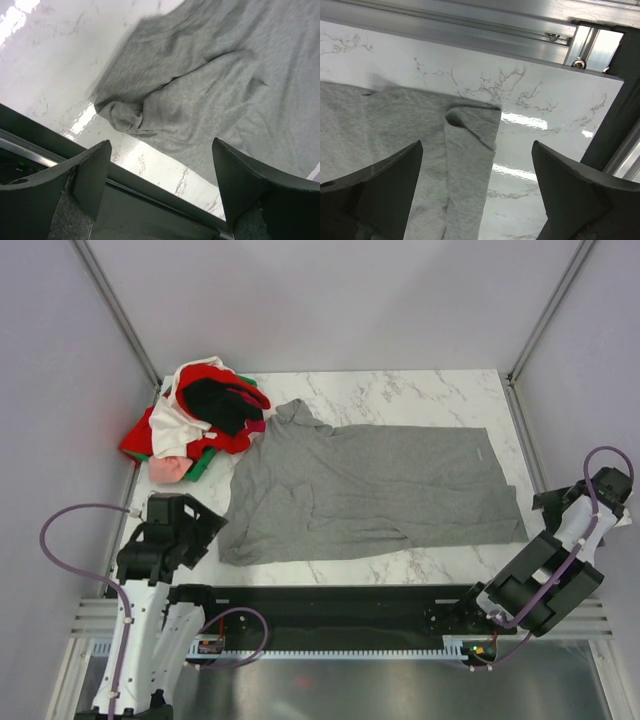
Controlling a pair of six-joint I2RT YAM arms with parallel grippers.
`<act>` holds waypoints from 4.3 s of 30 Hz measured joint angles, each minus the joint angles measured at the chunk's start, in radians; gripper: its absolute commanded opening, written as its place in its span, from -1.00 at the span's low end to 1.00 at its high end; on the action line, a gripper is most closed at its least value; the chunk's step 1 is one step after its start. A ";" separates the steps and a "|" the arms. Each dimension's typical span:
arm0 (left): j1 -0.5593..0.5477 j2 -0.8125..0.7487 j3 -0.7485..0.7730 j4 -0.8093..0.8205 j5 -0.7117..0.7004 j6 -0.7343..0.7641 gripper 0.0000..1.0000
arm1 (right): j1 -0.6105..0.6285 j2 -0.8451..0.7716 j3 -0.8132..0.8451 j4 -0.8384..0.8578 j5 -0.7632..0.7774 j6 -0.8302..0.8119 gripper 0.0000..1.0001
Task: Fold and stack the t-shirts
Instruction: Fold the tshirt
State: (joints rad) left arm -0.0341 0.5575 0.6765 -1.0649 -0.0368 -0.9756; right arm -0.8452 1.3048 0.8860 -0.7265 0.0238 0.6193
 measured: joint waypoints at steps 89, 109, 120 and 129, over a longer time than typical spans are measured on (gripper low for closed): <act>-0.160 0.698 0.027 0.596 0.118 0.306 0.22 | 0.430 -0.124 -0.399 0.415 -0.128 0.137 0.16; -0.160 0.702 0.020 0.621 0.119 0.306 0.20 | 0.470 -0.130 -0.373 0.364 -0.083 0.120 -1.00; -0.160 0.616 0.020 0.599 0.151 0.306 0.20 | 0.470 -0.355 -0.242 0.020 -0.054 0.079 -0.96; -0.160 0.632 0.074 0.544 0.152 0.306 0.22 | 0.479 -0.049 0.046 -0.047 -0.068 0.090 0.22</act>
State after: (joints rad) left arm -0.1940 1.1893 0.7509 -0.5205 0.1150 -0.6697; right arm -0.3664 1.2560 0.9318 -0.7731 -0.0444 0.7090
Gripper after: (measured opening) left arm 0.612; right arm 0.135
